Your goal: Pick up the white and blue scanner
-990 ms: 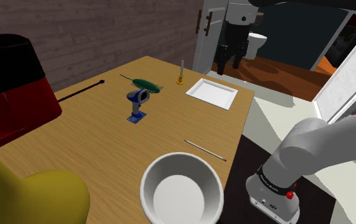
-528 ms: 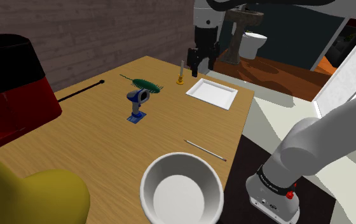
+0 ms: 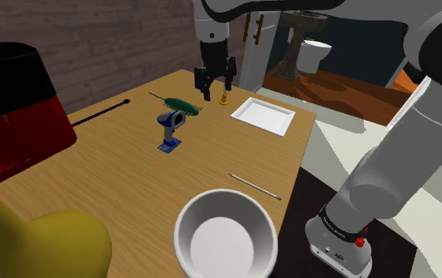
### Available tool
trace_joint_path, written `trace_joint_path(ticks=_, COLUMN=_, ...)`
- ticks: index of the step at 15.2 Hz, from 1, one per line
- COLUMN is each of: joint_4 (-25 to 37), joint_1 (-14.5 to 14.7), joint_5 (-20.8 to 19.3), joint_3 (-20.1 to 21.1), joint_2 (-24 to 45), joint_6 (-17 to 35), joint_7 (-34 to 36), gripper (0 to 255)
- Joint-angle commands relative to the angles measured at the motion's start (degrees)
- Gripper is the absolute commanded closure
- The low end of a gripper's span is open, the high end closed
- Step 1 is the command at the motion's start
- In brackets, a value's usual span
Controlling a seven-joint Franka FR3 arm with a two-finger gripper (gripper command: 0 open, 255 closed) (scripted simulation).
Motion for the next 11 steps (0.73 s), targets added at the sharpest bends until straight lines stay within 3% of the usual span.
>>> trace_joint_path(ticks=1, joint_4=4.6, joint_1=0.9, joint_5=-1.2, joint_3=1.0, joint_2=4.9, joint_6=-0.7, joint_7=1.3, gripper=0)
trace_joint_path(ticks=7, joint_4=21.7, joint_1=5.4, joint_5=-5.8, joint_3=3.1, joint_2=21.0, joint_6=-5.3, joint_7=4.9, gripper=0)
trace_joint_path(ticks=11, joint_4=38.0, joint_1=10.2, joint_5=-9.2, joint_3=3.3, joint_2=33.7, joint_6=-11.0, joint_7=6.1, gripper=0)
